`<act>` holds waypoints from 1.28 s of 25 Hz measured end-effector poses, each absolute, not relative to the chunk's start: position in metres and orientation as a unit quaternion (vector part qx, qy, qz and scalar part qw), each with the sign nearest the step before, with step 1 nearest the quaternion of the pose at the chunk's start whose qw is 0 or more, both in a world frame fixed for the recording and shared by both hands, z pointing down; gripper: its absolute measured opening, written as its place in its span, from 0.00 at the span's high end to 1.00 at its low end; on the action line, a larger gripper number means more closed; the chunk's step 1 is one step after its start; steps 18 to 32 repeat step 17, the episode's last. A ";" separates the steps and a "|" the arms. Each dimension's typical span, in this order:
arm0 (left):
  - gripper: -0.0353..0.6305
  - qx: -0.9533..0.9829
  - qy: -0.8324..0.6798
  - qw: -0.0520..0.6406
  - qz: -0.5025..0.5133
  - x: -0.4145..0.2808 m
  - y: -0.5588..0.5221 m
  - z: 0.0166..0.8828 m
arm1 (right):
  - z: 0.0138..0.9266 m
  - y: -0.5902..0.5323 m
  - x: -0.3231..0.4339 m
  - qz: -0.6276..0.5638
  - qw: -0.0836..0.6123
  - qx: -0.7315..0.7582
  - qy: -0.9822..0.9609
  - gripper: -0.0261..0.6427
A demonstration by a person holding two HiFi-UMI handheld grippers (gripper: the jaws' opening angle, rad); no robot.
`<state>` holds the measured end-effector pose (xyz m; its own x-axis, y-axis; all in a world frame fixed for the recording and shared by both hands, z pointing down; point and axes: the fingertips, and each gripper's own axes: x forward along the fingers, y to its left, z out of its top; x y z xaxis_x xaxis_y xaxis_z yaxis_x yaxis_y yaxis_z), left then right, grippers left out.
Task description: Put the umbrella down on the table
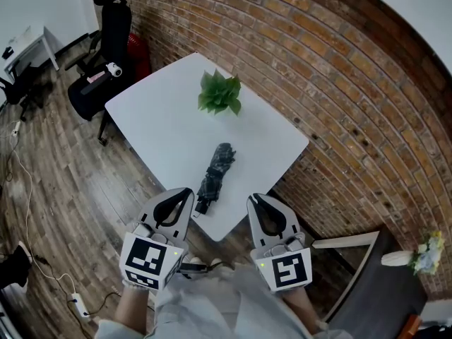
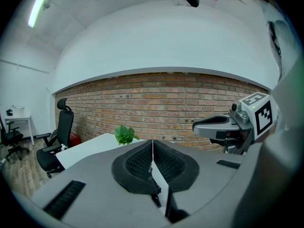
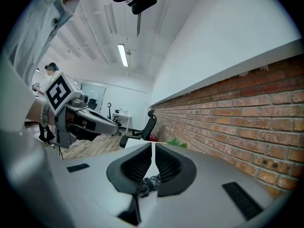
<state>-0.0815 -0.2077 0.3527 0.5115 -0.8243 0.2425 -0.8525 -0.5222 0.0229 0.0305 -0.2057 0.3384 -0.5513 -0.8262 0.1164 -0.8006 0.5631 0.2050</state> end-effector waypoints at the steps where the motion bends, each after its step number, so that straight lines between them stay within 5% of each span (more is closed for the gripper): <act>1: 0.91 0.866 -0.484 0.071 0.101 -0.081 -0.208 0.352 | 0.339 -0.206 0.030 -0.064 0.100 0.463 -0.879 0.88; 32: 0.91 0.865 -0.484 0.080 0.107 -0.079 -0.208 0.359 | 0.344 -0.205 0.026 -0.066 0.102 0.453 -0.883 0.88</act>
